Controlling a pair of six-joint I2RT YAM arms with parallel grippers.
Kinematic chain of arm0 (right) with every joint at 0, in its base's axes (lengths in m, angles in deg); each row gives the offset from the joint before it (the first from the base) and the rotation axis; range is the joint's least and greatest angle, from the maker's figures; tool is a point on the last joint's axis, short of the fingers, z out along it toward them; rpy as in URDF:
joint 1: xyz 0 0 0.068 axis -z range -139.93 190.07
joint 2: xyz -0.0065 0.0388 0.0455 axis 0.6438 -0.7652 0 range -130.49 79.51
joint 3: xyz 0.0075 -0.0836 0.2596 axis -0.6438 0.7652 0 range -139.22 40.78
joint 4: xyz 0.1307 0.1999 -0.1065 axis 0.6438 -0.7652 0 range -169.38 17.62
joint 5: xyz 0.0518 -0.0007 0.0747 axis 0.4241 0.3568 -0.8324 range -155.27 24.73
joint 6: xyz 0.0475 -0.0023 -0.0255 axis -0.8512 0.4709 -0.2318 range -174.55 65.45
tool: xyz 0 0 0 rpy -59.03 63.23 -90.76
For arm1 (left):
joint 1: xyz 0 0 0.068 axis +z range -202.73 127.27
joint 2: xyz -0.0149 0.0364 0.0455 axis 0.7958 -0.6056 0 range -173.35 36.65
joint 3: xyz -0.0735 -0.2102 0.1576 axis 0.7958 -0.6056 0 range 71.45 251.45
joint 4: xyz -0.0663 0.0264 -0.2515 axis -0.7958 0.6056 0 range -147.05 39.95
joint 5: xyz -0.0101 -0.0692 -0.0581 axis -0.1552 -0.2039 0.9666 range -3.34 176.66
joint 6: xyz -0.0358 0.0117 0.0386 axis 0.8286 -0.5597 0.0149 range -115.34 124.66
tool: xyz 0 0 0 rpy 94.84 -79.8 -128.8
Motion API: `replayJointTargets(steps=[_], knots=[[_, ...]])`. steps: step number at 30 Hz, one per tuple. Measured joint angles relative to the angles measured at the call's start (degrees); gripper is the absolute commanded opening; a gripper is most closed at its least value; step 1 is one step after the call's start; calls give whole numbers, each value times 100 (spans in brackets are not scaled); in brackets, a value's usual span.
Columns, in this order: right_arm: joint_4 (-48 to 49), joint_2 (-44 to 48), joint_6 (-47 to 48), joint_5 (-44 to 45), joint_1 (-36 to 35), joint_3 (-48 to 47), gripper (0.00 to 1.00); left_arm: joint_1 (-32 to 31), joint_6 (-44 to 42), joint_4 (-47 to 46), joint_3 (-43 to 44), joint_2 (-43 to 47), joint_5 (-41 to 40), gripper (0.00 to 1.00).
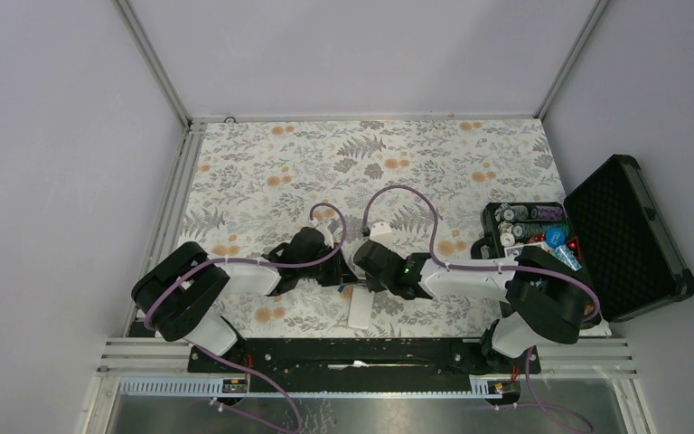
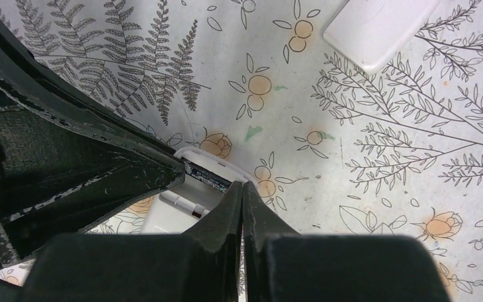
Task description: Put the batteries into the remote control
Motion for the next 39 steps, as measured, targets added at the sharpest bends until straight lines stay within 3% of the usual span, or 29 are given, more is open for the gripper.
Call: replayJointTargets(steps=[15,28,39], knots=[[-767,-509,721,-22,-50,-739,0,15,28,-61,-39,0,-2,15],[-1016,-940,673,271,-308,-1233,0,13,98,-157,-107,26,-9,15],[-1290,-625,573,717,-337,-1086,9,-31,31,-52,-125,168,-2,17]])
